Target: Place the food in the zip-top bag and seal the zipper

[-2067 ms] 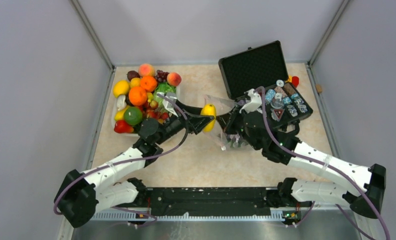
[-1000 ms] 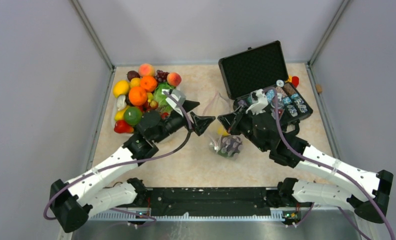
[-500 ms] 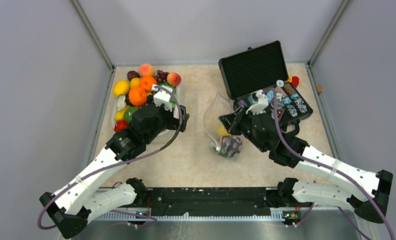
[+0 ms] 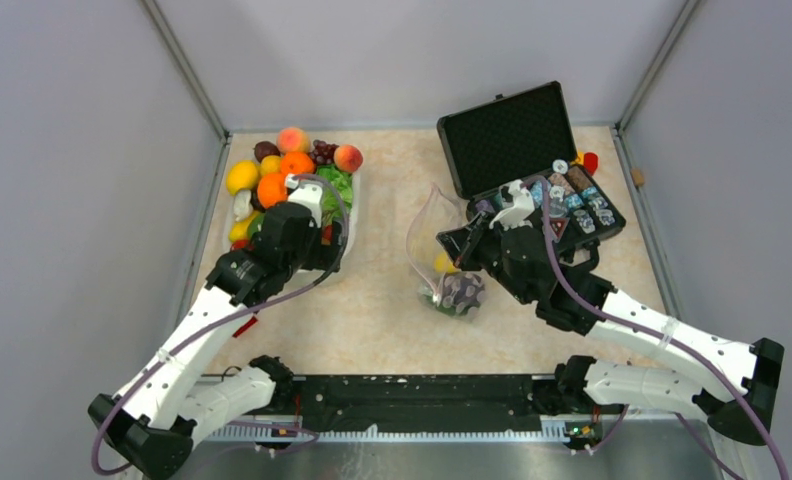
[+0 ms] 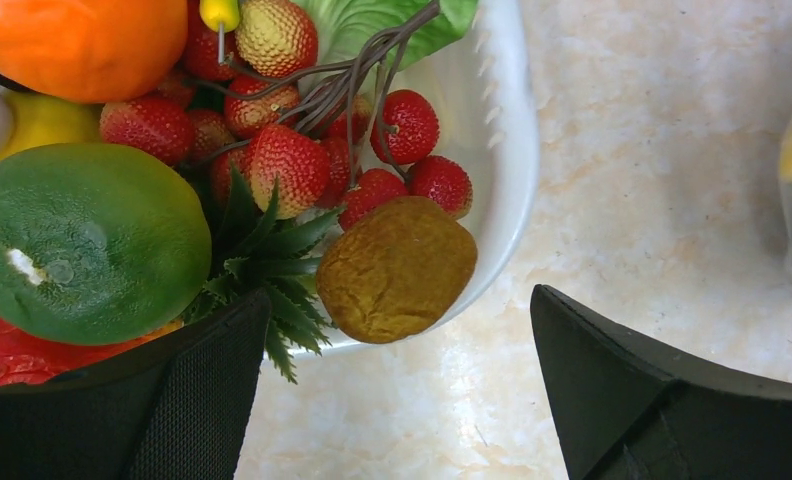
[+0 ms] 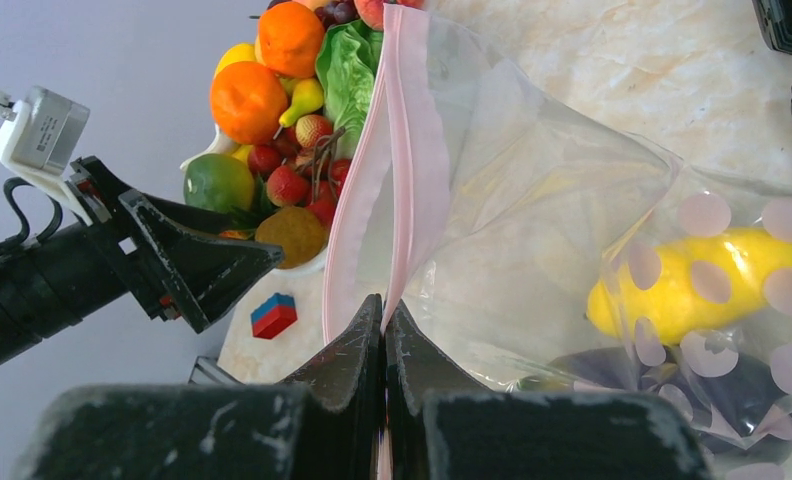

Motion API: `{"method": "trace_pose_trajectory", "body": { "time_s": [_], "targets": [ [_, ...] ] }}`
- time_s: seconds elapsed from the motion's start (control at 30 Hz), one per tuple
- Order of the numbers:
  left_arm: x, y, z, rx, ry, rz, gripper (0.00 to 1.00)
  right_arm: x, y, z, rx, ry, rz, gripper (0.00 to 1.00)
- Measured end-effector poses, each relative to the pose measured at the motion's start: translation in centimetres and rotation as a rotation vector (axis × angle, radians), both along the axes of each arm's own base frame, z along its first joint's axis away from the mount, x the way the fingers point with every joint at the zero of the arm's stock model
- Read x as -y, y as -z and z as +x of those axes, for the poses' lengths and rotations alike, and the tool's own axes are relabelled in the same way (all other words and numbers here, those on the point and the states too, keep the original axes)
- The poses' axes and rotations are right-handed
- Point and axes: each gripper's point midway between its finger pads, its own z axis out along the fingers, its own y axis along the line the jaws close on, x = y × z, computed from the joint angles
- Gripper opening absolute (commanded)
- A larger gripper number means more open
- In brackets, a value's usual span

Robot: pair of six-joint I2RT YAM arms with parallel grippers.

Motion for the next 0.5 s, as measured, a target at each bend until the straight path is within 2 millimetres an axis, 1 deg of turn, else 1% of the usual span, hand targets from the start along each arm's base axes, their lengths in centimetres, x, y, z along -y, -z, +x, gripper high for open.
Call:
{"method": "trace_pose_trajectory", "body": {
  "time_s": [0.1,0.27,0.33,0.43,0.5],
  "targets": [
    [-0.4,0.5,0.1,-0.022,-0.014,0.012,0.99,0.0,0.0,0.0,0.001,-0.001,-0.002,0.00],
    [-0.2,2.0,0.5,-0.080,-0.004,0.038,0.97,0.0,0.0,0.0,0.004,-0.001,-0.005,0.00],
    [-0.1,2.4,0.6,-0.094,0.001,0.042,0.94,0.0,0.0,0.0,0.004,-0.001,-0.006,0.00],
    [0.0,2.6,0.6,-0.099,0.006,0.042,0.83,0.0,0.0,0.0,0.004,-0.002,-0.007,0.00],
    [-0.1,2.6,0.7,-0.097,0.005,0.041,0.80,0.0,0.0,0.0,0.004,-0.002,-0.007,0.00]
  ]
}}
